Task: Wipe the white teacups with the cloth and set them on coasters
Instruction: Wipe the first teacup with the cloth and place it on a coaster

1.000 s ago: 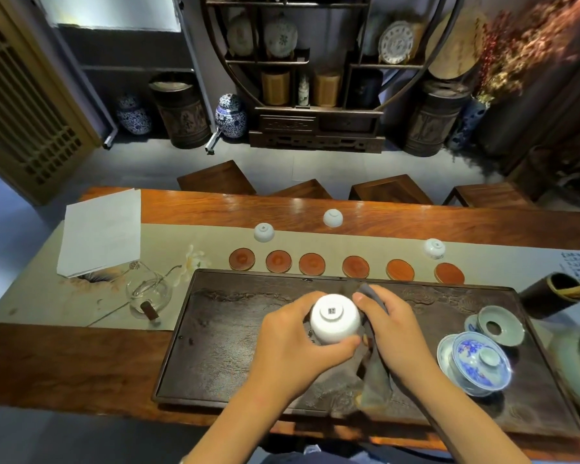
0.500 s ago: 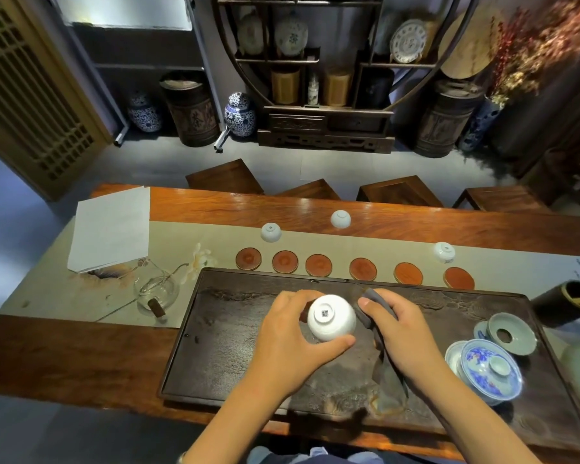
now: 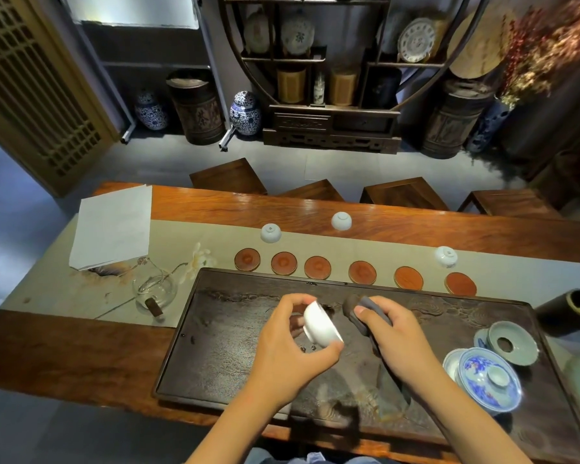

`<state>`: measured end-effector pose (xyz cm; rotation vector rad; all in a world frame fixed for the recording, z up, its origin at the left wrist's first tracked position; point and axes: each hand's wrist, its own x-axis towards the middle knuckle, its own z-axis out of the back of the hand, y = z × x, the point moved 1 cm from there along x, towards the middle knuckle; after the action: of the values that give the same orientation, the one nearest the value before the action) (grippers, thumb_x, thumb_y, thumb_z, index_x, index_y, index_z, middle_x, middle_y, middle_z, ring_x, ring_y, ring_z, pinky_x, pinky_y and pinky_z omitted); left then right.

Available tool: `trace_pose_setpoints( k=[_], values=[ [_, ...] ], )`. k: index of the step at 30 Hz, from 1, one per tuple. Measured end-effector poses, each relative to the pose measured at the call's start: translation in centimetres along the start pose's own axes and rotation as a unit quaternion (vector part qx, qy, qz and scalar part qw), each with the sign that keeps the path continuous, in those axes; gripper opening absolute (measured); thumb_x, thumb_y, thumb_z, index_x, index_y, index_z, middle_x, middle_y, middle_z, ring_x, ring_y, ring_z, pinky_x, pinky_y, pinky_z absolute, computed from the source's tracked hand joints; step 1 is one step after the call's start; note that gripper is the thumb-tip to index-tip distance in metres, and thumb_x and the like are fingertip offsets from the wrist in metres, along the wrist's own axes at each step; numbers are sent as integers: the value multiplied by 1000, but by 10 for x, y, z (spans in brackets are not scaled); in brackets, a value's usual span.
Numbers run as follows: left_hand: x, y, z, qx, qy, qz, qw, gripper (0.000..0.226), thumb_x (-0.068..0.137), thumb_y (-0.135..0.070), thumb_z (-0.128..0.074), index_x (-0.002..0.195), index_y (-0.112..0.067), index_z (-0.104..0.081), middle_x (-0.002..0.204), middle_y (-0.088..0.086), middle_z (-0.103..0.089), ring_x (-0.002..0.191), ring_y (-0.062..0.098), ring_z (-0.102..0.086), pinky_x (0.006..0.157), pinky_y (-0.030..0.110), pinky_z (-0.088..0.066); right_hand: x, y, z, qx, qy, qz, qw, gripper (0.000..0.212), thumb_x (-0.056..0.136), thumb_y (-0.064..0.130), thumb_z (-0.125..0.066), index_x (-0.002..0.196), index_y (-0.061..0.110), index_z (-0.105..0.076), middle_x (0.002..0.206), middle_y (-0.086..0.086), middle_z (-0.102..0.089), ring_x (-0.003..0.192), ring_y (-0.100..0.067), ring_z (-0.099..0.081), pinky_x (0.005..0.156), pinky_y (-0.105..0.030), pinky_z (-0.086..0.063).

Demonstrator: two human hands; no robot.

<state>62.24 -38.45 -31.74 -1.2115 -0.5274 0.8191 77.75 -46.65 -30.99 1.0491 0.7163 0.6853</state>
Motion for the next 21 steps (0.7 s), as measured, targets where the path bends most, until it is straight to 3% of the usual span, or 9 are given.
trace_pose_setpoints(
  k=[6, 10, 13, 17, 21],
  values=[
    [0, -5, -5, -41, 7, -31, 999, 54, 63, -29, -83, 113, -29, -62, 112, -13, -67, 108, 13, -63, 90, 25, -53, 2, 2, -1, 44, 67, -7, 997, 27, 90, 10, -53, 68, -4, -48, 57, -7, -36, 52, -16, -33, 44, -21, -28],
    [0, -4, -3, -33, 20, -21, 999, 58, 60, -31, -82, 114, -29, -64, 114, -13, -68, 110, 12, -63, 91, 29, -54, 6, 8, 3, 59, 70, 1, 996, 29, 90, 9, -54, 63, 2, -47, 52, -3, -34, 49, -16, -32, 44, -23, -27],
    [-1, -8, -1, 0, 25, -34, 999, 57, 59, -31, -82, 113, -31, -63, 112, -18, -67, 109, 8, -62, 90, 21, -52, 7, 12, 4, 34, 67, 27, 997, 29, 90, 12, -55, 62, 10, -48, 56, -2, -36, 51, -12, -34, 47, -20, -28],
    [1, -14, 5, 63, 23, -49, 997, 60, 58, -36, -83, 115, -34, -63, 111, -24, -67, 108, 0, -61, 92, 15, -48, 8, 15, 0, 15, 45, 58, 997, 22, 90, 14, -57, 68, 16, -56, 56, 14, -48, 55, -1, -41, 52, -15, -32],
    [3, -13, 11, 112, 45, -47, 992, 65, 58, -38, -88, 117, -33, -62, 111, -21, -66, 108, -1, -59, 93, 19, -48, 7, 21, 1, -3, 40, 106, 994, 16, 90, 15, -58, 75, 20, -61, 68, 6, -58, 63, -3, -48, 57, -19, -36]
  ],
)
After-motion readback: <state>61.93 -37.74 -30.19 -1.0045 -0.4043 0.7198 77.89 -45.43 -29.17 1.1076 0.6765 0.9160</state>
